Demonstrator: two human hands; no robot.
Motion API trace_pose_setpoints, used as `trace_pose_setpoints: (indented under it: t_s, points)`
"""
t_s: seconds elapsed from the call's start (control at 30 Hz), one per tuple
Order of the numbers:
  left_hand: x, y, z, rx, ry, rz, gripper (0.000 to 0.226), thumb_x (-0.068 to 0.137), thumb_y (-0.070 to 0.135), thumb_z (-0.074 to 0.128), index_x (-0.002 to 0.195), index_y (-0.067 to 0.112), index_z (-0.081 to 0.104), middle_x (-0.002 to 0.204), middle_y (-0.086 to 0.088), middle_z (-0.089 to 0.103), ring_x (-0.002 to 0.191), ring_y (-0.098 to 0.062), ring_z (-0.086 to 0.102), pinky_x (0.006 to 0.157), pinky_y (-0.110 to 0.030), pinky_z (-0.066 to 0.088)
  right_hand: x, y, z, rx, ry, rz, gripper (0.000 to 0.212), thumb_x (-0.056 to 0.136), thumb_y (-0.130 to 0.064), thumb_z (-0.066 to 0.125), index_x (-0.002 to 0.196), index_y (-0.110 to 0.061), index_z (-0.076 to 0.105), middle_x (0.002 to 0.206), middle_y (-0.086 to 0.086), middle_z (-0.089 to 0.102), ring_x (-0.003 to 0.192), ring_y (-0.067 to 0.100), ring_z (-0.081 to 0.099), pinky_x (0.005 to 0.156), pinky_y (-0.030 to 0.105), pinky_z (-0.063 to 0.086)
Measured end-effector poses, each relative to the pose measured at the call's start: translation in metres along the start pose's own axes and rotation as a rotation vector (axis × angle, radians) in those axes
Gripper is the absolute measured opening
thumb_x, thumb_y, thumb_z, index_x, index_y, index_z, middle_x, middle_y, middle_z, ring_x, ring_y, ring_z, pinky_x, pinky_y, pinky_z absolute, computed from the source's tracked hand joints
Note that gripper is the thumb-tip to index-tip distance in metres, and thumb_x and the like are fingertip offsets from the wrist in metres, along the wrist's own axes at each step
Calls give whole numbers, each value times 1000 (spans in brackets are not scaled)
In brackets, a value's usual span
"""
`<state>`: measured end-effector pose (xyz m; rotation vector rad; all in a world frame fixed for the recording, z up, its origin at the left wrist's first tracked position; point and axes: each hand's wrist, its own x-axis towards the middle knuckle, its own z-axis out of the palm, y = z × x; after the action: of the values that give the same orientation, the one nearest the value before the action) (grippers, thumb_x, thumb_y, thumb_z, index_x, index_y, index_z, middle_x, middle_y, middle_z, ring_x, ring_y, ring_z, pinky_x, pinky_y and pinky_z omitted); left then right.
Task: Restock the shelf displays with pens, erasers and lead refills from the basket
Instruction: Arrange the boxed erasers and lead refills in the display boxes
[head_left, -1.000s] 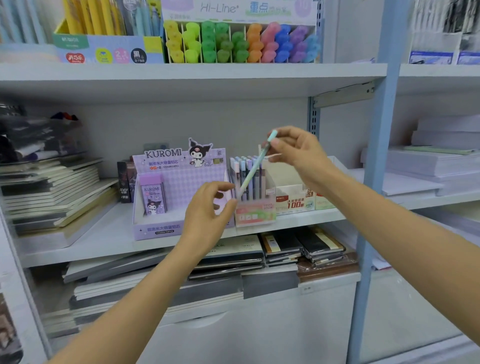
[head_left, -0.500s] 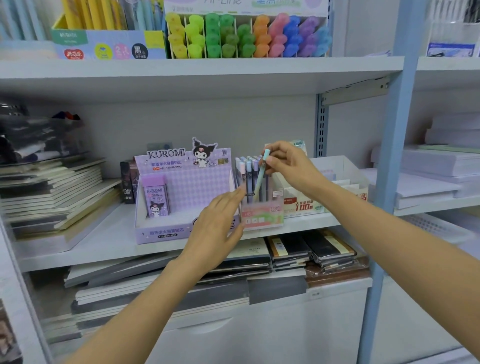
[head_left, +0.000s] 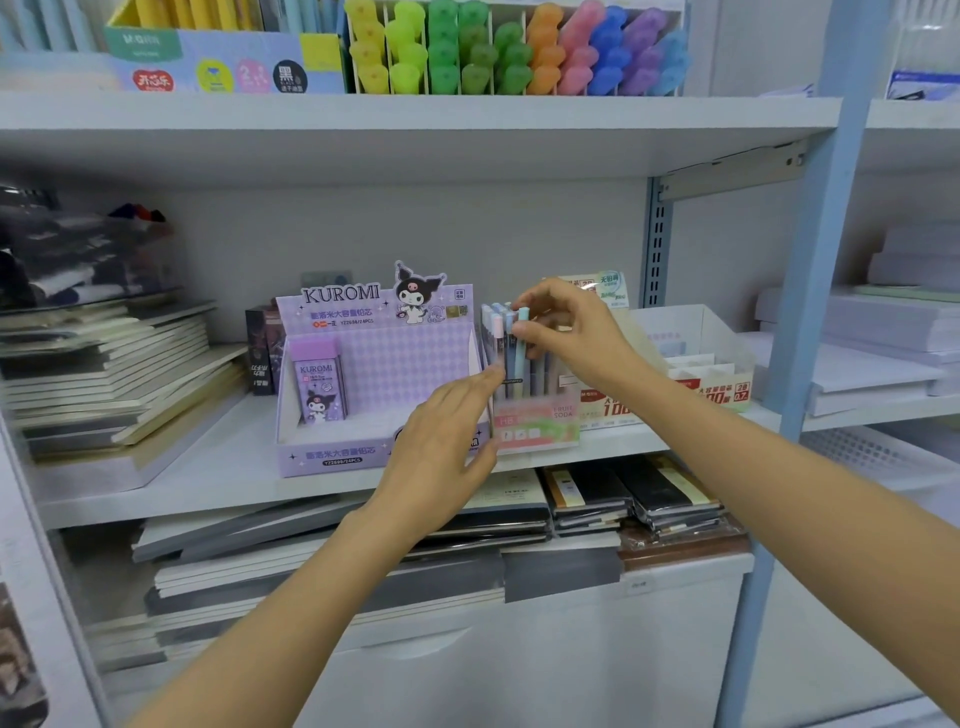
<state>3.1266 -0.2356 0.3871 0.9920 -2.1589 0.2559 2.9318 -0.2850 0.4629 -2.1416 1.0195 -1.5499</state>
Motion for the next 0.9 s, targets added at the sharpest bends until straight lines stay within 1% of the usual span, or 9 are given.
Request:
trace_pose_setpoints:
  t_s: [0.1,0.2,0.3,0.4,0.47,0.6,0.7,0.8,0.9]
  points:
    - [0,1,1,-2,-10,-6,65,95,21,56,152,23,24,153,8,35,138,-8,31,111,-26,26,1,2,5,-27,22,16,17,85,-6,71,102,-10,68,89,11,66,75,15,64,63,26,58]
    - [0,5,-3,-3,-41,-15,65,95,20,55,153,21,25,155,7,32,140,-10,30,114,-32,29,-3,-2,9,-94,21,53,23,86,-6,71,109,-9,67,91,13,66,75,18,63,73,31,59]
    - [-13,10,-4,-27,24,-3,52,95,17,56,145,17,41,153,2,36,136,-15,36,110,-33,34,-20,-11,10,-194,115,-33,28,88,-13,69,115,-11,64,93,6,64,79,14,59,74,24,52]
    - [-52,14,12,-125,170,-38,32,91,9,56,123,12,58,122,-1,53,109,-16,51,90,-32,45,-66,-9,19,-155,132,-155,17,92,-16,63,108,-9,64,91,0,63,80,7,58,73,20,49]
    - [-87,17,34,-184,150,-99,23,89,5,56,112,10,60,108,1,54,97,-14,52,80,-31,46,-105,3,32,-207,46,-186,13,93,-13,60,102,-6,67,92,-1,65,81,7,59,76,18,47]
    - [-148,14,90,-239,-99,-225,15,91,6,56,103,13,62,93,6,51,80,-7,47,71,-23,37,-157,33,57,-154,-136,-111,11,94,-7,59,101,-4,67,92,2,66,82,4,59,76,16,45]
    - [-189,10,137,-314,-396,-374,11,92,13,56,95,19,64,77,14,52,63,-3,48,63,-22,32,-187,65,85,-49,-413,140,11,96,-13,58,101,-8,66,83,1,67,72,9,64,68,23,54]
    - [-244,6,185,-310,-731,-494,9,90,18,58,94,17,67,84,5,67,74,-15,60,68,-30,43,-239,120,118,-57,-720,451,13,94,-13,62,101,-3,67,84,10,69,71,22,68,68,24,55]
    - [-301,4,220,-334,-933,-630,12,92,19,57,99,16,66,99,-1,70,91,-20,64,79,-34,50,-302,178,138,-156,-954,643,18,93,-16,63,105,-3,68,100,10,70,90,22,65,77,22,49]
